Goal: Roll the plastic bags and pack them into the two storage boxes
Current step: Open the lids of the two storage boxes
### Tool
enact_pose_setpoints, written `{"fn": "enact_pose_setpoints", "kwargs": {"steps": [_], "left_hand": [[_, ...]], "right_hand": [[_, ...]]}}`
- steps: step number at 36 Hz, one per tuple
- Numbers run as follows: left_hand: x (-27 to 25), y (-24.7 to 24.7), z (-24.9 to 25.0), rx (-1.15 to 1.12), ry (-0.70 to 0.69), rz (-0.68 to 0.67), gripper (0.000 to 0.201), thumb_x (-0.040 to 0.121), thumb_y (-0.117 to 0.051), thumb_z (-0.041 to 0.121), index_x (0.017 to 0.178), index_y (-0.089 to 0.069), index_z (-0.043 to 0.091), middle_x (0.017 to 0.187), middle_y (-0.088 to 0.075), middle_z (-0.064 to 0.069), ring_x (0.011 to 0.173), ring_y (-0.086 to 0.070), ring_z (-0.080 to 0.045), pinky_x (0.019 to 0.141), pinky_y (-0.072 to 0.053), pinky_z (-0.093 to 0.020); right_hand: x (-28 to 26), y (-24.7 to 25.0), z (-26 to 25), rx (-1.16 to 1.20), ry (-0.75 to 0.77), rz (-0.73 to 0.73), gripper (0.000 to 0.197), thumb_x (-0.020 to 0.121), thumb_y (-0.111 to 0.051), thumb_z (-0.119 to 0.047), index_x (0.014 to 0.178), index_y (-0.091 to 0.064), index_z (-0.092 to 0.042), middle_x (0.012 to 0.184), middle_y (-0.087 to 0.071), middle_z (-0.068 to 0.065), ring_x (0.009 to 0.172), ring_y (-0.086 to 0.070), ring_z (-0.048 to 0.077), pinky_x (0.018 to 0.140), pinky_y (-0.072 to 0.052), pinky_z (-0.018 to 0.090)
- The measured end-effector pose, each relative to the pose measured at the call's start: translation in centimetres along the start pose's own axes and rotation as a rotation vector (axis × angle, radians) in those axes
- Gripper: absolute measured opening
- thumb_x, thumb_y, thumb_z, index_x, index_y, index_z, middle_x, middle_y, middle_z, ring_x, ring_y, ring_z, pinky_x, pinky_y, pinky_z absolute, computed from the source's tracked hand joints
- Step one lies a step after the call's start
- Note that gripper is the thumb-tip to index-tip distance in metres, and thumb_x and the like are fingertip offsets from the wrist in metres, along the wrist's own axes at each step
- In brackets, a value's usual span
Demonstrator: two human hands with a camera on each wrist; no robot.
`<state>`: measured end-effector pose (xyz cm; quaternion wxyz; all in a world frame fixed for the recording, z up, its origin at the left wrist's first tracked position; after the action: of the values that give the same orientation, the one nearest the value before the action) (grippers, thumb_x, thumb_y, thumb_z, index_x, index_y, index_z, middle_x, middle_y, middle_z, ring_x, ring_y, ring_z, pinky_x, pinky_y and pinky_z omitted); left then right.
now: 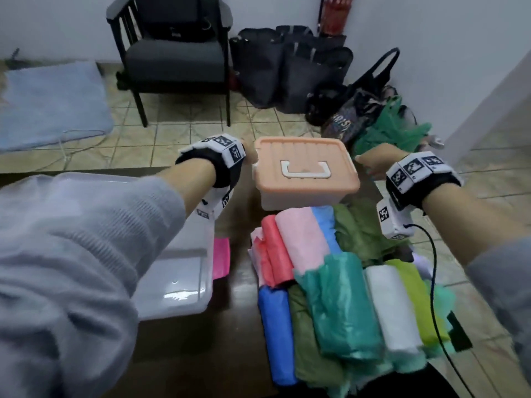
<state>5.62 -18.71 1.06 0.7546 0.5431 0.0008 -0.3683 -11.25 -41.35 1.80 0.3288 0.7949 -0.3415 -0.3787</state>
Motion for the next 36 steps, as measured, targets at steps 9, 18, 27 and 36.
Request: {"fn": "enact_pose_setpoints", "kwargs": {"steps": [9, 18, 27, 36], "left_hand": [[0.6, -0.6, 0.0, -0.321, 0.168, -0.127, 0.014, 0.097, -0.048, 0.011, 0.11, -0.047, 0.004, 0.079, -0.053, -0.017, 0.072, -0.058, -0.029, 0.095, -0.048, -0.043], [0.8, 0.7, -2.3, -0.367, 0.263, -0.17, 0.038, 0.091, -0.052, -0.001, 0.128, -0.048, -0.009, 0.128, -0.055, -0.023, 0.118, -0.055, -0.039, 0.1, -0.046, -0.047], [1.1, 1.8, -5.5, -0.406, 0.426, -0.206, 0.045, 0.099, -0.043, 0.011, 0.138, -0.033, -0.01, 0.14, -0.045, -0.023, 0.13, -0.044, -0.033, 0.109, -0.034, -0.042], [1.7, 1.6, -6.5, -0.516, 0.402, -0.197, 0.031, 0.099, -0.043, 0.006, 0.125, -0.047, -0.01, 0.128, -0.055, -0.019, 0.124, -0.05, -0.03, 0.093, -0.044, -0.041]], "right_hand": [[0.7, -2.5, 0.9, 0.117, 0.079, -0.041, 0.018, 0.093, -0.057, -0.019, 0.088, -0.062, -0.002, 0.09, -0.056, 0.012, 0.07, -0.053, 0.022, 0.064, -0.043, 0.029], [0.8, -4.5, -1.3, 0.077, 0.139, -0.091, 0.016, 0.088, -0.065, -0.009, 0.101, -0.057, -0.006, 0.069, -0.052, 0.006, 0.032, -0.051, 0.005, 0.034, -0.041, 0.015], [0.2, -7.8, -3.4, 0.011, 0.175, -0.059, 0.046, 0.097, -0.047, -0.032, 0.119, -0.056, 0.007, 0.114, -0.062, 0.02, 0.101, -0.061, 0.032, 0.079, -0.05, 0.033], [-0.7, -8.7, -4.7, -0.118, 0.155, 0.037, 0.036, 0.099, -0.037, -0.011, 0.126, -0.049, 0.011, 0.132, -0.05, 0.025, 0.123, -0.047, 0.036, 0.096, -0.038, 0.034]]}}
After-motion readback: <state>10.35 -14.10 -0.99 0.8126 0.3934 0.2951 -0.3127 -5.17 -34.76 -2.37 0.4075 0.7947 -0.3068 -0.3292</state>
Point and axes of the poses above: each hand's wrist, its own x-axis towards the middle knuckle, its own y-axis out of the back of the hand, z = x × y, the point moved 3 cm from there along x, towards the middle knuckle
